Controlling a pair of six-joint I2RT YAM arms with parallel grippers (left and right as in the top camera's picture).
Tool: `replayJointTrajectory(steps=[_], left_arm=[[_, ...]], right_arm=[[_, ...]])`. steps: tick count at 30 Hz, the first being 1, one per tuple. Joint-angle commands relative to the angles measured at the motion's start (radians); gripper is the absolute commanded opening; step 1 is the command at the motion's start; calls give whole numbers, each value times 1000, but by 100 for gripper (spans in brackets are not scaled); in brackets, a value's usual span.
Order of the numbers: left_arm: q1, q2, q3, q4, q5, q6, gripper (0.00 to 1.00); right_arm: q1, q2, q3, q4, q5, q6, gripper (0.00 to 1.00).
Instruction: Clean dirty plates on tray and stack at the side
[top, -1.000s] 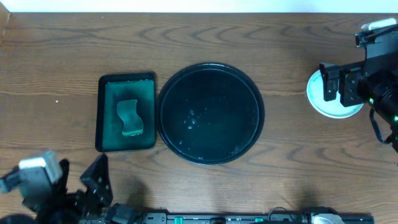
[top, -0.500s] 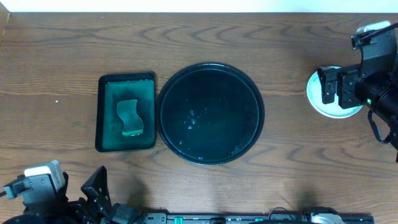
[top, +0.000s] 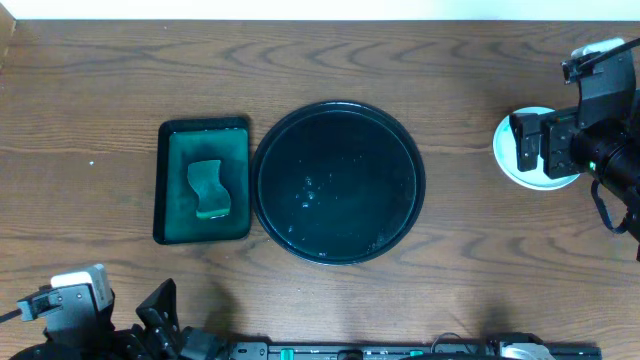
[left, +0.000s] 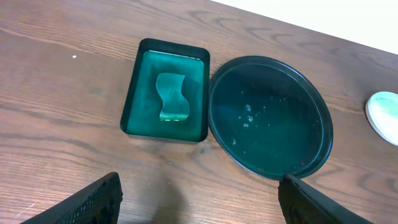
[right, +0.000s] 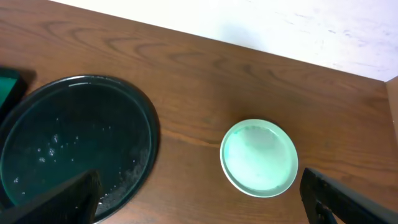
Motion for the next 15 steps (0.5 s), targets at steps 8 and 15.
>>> replayJointTrajectory(steps=[8, 15], left_arm=[[-6, 3, -1, -3, 5, -2, 81], [-6, 3, -1, -3, 5, -2, 81]], right_arm=[[13, 2, 10, -3, -2, -14, 99], [13, 2, 10, -15, -17, -11, 99]])
